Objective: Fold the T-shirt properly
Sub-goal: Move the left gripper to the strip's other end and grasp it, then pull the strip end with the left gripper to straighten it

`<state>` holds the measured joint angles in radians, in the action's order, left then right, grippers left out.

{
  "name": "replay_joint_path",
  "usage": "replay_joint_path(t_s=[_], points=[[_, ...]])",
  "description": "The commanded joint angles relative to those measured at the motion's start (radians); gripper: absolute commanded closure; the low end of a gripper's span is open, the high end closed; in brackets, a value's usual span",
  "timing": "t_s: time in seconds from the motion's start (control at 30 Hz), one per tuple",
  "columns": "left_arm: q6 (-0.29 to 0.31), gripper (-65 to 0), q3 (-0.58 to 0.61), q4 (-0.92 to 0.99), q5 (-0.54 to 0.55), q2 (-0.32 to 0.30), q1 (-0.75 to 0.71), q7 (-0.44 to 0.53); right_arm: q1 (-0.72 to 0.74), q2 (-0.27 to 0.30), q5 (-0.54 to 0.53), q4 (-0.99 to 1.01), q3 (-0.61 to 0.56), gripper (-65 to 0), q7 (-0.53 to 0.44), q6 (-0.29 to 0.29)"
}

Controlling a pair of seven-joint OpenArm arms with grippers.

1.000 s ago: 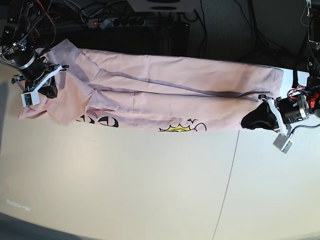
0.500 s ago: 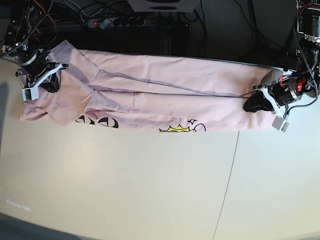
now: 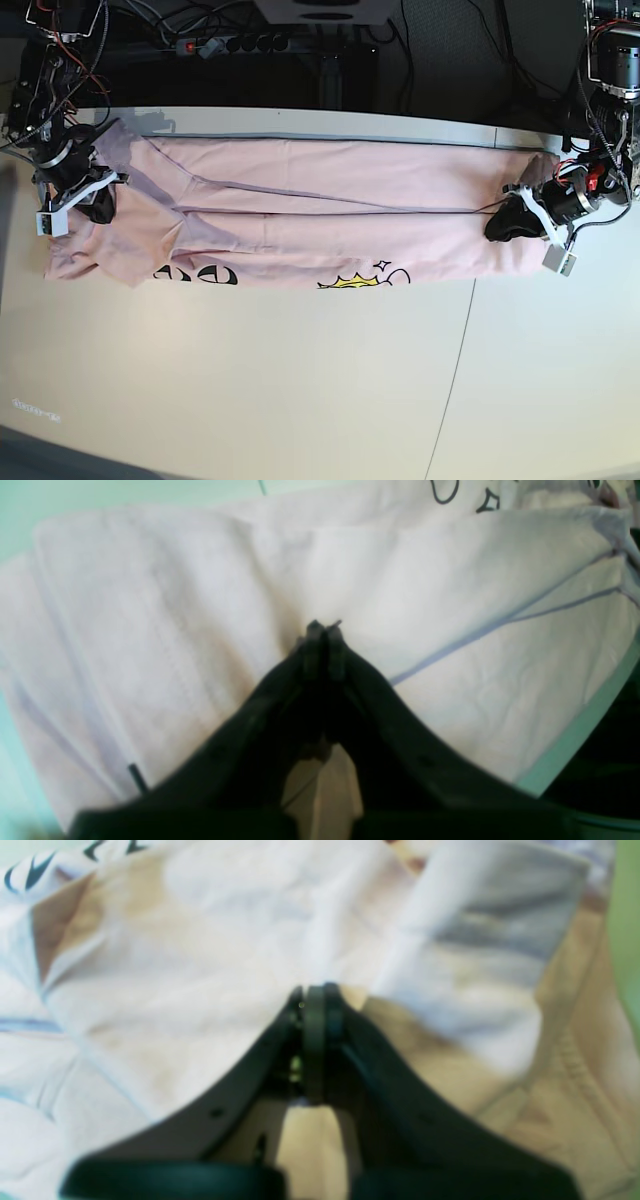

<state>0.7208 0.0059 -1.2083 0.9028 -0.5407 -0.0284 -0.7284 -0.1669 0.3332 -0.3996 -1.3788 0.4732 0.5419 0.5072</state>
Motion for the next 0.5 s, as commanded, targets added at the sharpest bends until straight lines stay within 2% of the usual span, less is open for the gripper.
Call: replay_joint_path(t_s=[0.0, 0.23, 0.33, 0.43, 0.47], points=[[-0.023, 0.0, 0.0, 0.018, -0.055, -0.019, 0.024, -0.027, 0.009, 0.016, 0.041, 0.007, 0.001, 0.0, 0.04, 0.072], [-0.023, 0.0, 0.14, 0.191, -0.063, -0.019, 0.184, 0.008, 0.023, 0.016, 0.04, 0.012, 0.001, 0.0, 0.04, 0.072], [-0.023, 0.0, 0.159, 0.213, -0.056, -0.02, 0.229, 0.012, 0.023, 0.016, 0.041, 0.012, 0.001, 0.0, 0.042, 0.072], [-0.023, -0.6, 0.156, 0.211, 0.022, -0.035, 0.25, -0.027, 0.022, 0.016, 0.042, 0.012, 0.001, 0.0, 0.042, 0.072], [-0.023, -3.9, 0.153, 0.207, 0.062, -0.044, 0.254, -0.046, 0.022, 0.016, 0.042, 0.012, 0.001, 0.0, 0.042, 0.072]])
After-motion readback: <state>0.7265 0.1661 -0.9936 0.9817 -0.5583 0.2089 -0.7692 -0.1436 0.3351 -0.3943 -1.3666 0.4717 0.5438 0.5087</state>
